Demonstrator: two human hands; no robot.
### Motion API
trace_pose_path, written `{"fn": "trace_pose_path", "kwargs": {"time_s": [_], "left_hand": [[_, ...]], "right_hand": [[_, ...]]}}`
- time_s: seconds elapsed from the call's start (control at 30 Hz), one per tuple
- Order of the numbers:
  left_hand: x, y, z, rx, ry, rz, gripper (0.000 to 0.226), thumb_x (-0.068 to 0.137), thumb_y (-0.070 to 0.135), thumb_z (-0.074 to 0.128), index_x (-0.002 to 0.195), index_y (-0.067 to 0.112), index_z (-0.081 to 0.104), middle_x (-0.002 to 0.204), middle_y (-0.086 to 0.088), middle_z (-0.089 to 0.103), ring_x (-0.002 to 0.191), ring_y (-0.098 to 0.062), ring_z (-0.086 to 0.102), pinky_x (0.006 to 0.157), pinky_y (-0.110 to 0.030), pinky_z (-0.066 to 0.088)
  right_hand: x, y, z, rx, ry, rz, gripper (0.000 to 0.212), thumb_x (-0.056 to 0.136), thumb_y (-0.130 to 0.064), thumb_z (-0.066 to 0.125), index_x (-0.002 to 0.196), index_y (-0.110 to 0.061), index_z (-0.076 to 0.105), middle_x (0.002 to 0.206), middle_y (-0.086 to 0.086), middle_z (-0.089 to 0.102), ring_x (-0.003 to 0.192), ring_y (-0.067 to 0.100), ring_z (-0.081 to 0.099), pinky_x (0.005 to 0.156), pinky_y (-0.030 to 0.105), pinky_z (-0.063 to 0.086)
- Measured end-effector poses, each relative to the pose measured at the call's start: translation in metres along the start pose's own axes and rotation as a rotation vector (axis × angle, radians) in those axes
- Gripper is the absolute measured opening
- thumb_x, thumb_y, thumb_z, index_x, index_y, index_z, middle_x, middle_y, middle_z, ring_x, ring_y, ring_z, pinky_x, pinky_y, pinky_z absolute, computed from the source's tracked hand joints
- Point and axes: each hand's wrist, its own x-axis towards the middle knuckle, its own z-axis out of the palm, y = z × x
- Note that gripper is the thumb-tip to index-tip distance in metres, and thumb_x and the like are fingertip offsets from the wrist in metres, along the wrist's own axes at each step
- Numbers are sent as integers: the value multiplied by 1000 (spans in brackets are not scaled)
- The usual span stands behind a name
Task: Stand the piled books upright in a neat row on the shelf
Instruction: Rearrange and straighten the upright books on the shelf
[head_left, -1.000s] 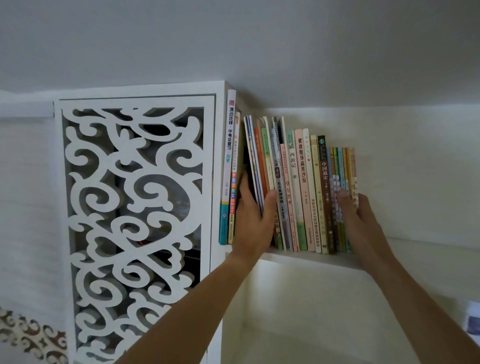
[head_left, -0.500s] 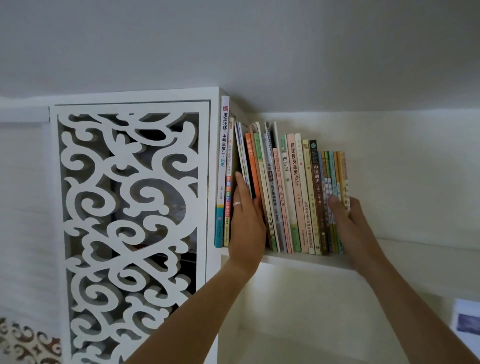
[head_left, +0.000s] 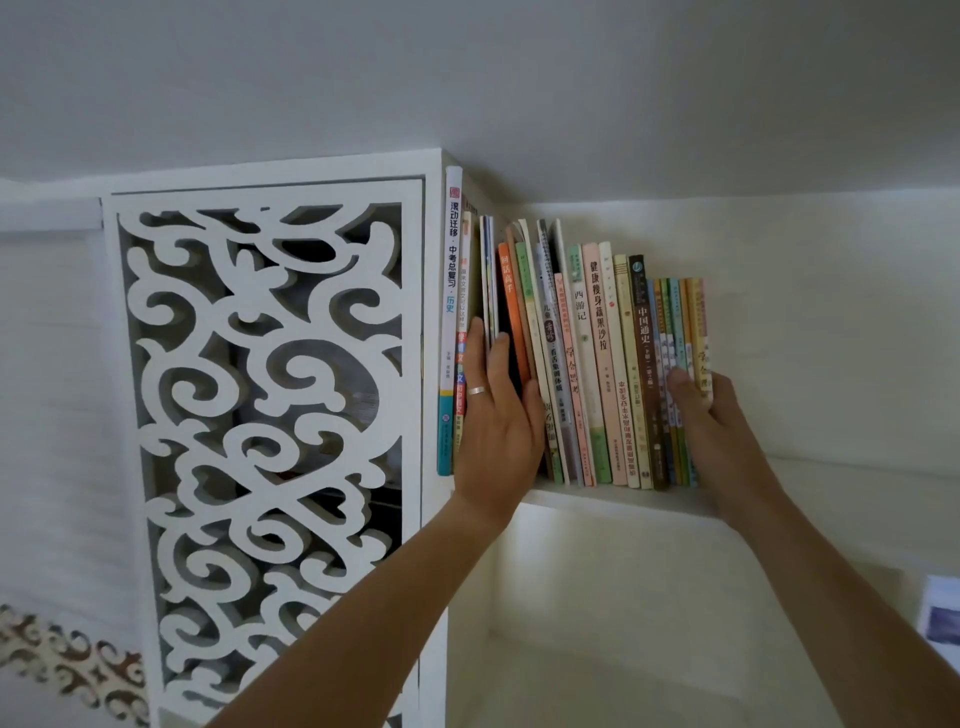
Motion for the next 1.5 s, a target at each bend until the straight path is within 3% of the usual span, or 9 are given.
{"fn": "trace_pose_path", "kwargs": {"time_s": [0.13,0.5,0.63,0.73,0.87,1.03,1.2,1.37,1.5], "left_hand": [[0,-2,-4,3,-51,35,51,112,24,44,160,20,27,171,8,-3,147,18,0,104,-6,25],[-3,-6,6,155,53,60,56,109,14,51,160,9,29,171,-14,4,149,16,-10,117,-7,14],[-5,-6,7,149,30,31,58,109,16,45,162,10,23,171,-7,0,145,21,-11,121,-26,23],[-4,-7,4,145,-25,49,61,110,21,40,165,14,14,172,-1,-8,154,6,-9,124,-38,26],[-6,-6,4,254,18,127,72,105,18,56,165,11,16,171,-10,-6,161,-26,1,127,-48,24],[0,12,-3,255,71,143,47,110,33,51,154,42,37,153,23,38,145,-7,41,115,-41,47],[0,-11,13,331,37,211,62,103,27,65,158,12,41,170,-13,23,160,-29,14,130,-51,16],[-4,-5,10,271,85,151,63,101,22,67,156,4,40,168,-15,26,159,-28,16,130,-48,19],[-11,-7,2,156,7,185,56,106,30,49,157,8,40,171,-8,19,160,-26,12,130,-47,16]], "right_hand": [[0,-1,0,-3,0,-5,49,100,-66,41,138,-35,42,116,-10,67,106,15,67,94,45,53],[2,-1,-1,5,7,8,46,96,-71,43,131,-42,44,116,-11,68,106,16,68,100,53,53],[0,-2,0,-8,-3,14,45,97,-69,41,132,-41,43,115,-11,67,103,12,66,100,51,52],[0,-2,0,-13,-9,15,44,97,-69,43,132,-42,42,114,-12,67,103,12,67,100,51,52],[1,-1,-1,-24,-6,20,40,98,-63,48,132,-42,41,115,-10,68,106,16,68,101,56,52],[0,-2,0,-35,-3,26,46,99,-62,48,138,-38,41,115,-11,68,104,13,67,101,53,52],[3,1,0,-30,-1,26,47,98,-63,48,138,-40,40,116,-10,69,105,15,69,99,54,54],[3,1,-1,-23,-8,21,45,97,-63,49,136,-41,39,115,-10,68,104,14,69,97,51,55],[2,0,-1,10,-23,16,54,94,-64,52,138,-36,40,116,-8,69,104,14,69,90,44,56]]}}
